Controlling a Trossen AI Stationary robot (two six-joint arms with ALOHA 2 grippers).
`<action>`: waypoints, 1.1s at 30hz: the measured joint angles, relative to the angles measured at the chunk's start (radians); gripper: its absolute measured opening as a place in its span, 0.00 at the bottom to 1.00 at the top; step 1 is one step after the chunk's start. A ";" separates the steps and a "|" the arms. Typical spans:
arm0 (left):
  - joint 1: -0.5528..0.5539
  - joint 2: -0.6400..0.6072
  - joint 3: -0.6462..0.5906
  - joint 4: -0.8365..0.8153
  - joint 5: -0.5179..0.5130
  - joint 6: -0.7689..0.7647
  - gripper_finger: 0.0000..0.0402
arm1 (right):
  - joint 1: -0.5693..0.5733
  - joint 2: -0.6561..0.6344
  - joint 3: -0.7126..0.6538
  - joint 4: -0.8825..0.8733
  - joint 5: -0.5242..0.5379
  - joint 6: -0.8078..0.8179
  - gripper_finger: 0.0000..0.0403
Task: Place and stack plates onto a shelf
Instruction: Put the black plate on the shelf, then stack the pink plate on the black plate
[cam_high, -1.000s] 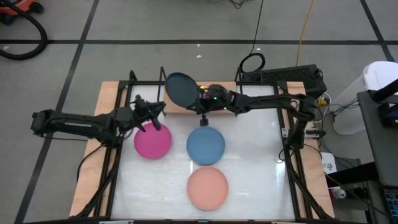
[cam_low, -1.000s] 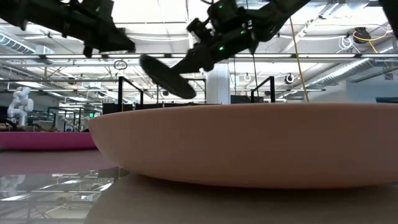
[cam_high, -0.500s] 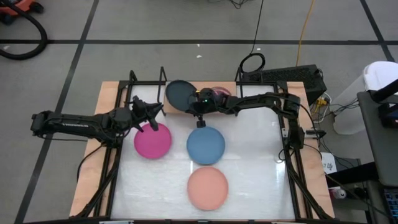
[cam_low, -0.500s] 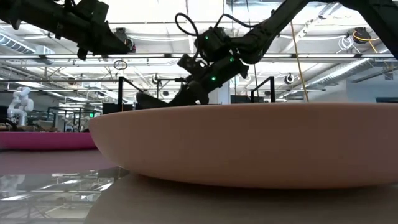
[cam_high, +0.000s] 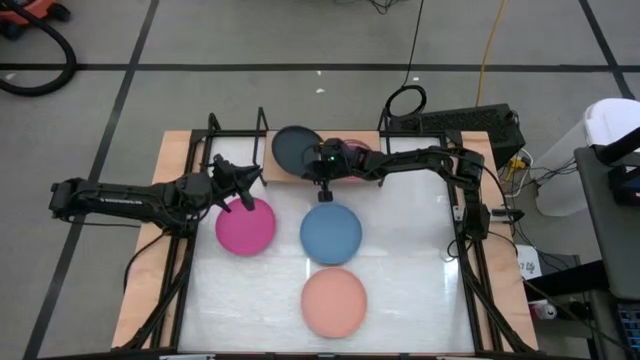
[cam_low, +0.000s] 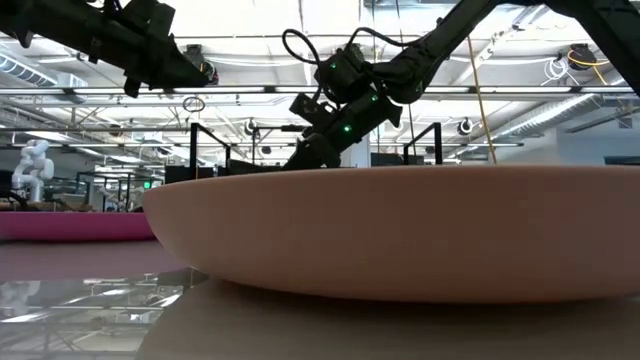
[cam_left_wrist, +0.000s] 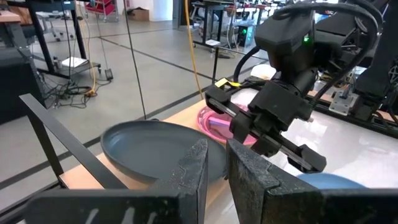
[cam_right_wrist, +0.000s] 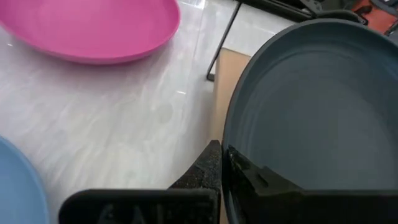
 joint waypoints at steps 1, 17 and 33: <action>0.000 0.000 0.000 0.000 0.000 0.000 0.16 | 0.000 0.000 0.000 -0.006 0.000 0.000 0.00; 0.000 0.000 0.000 0.001 0.000 -0.004 0.16 | 0.001 0.000 -0.001 -0.008 -0.001 0.011 0.10; -0.001 0.041 0.000 -0.020 0.046 -0.044 0.16 | 0.074 -0.280 -0.012 -0.182 0.000 0.069 0.23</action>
